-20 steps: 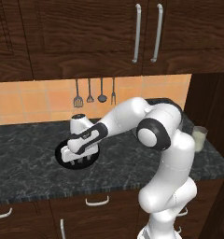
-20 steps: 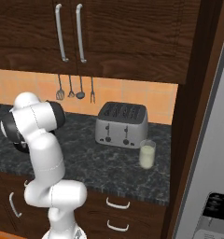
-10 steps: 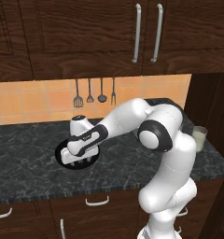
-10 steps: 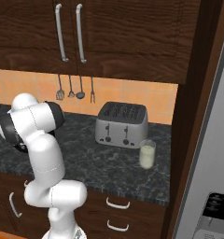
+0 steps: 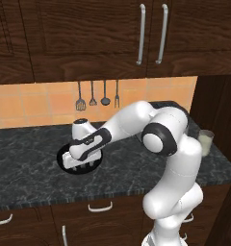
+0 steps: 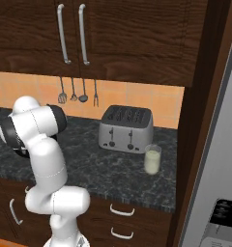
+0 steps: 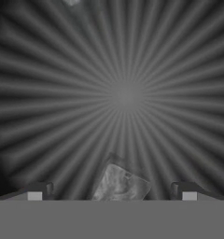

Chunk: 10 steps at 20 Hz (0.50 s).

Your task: Grab a lemon wedge from the fridge and one ice cube from the ice bowl, and put them in the glass of lemonade.

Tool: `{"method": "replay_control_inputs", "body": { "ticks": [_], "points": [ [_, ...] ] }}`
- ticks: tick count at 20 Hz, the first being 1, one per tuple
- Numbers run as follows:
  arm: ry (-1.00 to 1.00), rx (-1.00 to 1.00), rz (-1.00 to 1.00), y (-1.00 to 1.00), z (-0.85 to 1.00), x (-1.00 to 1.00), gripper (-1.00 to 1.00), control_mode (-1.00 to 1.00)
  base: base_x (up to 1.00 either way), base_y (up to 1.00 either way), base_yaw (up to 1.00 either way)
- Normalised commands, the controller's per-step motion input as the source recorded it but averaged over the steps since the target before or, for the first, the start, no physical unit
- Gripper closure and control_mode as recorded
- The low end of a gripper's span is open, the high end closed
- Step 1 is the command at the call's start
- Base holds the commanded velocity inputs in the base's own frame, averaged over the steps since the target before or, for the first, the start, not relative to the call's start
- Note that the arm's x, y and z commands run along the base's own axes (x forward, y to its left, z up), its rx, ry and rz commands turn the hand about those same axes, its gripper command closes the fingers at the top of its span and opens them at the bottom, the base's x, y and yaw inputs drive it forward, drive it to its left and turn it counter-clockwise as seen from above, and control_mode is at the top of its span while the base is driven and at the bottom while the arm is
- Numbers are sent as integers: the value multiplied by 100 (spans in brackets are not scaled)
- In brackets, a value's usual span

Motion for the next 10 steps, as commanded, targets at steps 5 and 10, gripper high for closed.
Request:
{"method": "replay_control_inputs", "body": {
  "ticks": [5, 10],
  "points": [
    [0, 0, 0, 0, 0, 3, -100, -100, 0, 0, 0],
    [0, 0, 0, 0, -4, 7, -100, -100, 0, 0, 0]
  ]
}}
